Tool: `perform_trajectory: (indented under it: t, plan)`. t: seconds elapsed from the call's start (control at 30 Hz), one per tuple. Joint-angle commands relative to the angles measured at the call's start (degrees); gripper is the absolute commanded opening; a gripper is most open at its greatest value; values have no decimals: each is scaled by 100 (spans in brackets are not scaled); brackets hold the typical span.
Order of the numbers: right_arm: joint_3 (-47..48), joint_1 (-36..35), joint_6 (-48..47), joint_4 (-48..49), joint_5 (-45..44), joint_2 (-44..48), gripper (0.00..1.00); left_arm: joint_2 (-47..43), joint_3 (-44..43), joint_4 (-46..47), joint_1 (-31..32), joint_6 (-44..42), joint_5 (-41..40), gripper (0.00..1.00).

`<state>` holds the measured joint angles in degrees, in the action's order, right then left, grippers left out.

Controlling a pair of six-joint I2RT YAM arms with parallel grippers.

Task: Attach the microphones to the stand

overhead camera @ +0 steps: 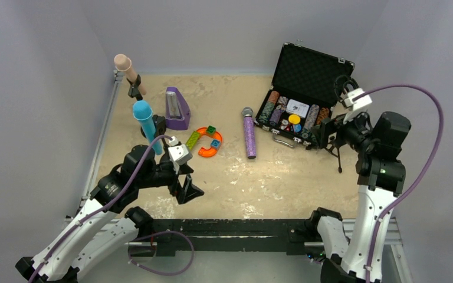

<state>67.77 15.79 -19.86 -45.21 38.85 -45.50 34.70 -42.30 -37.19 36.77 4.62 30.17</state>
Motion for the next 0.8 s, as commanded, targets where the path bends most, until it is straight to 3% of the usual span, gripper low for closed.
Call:
perform_trajectory:
  t: [0.0, 0.13, 0.33, 0.77]
  plan:
    - [679, 508, 980, 716, -775, -294, 93, -63, 19, 239, -32, -163, -45, 99]
    - [1452, 791, 1113, 602, -1081, -930, 91, -85, 27, 239, -38, -163, -54, 99]
    - [2184, 979, 588, 357, -1449, -1803, 90, -138, 38, 233, -37, -155, -95, 99]
    - [2004, 1356, -638, -219, -832, -2500, 90, -115, 47, 241, -36, -155, -99, 99]
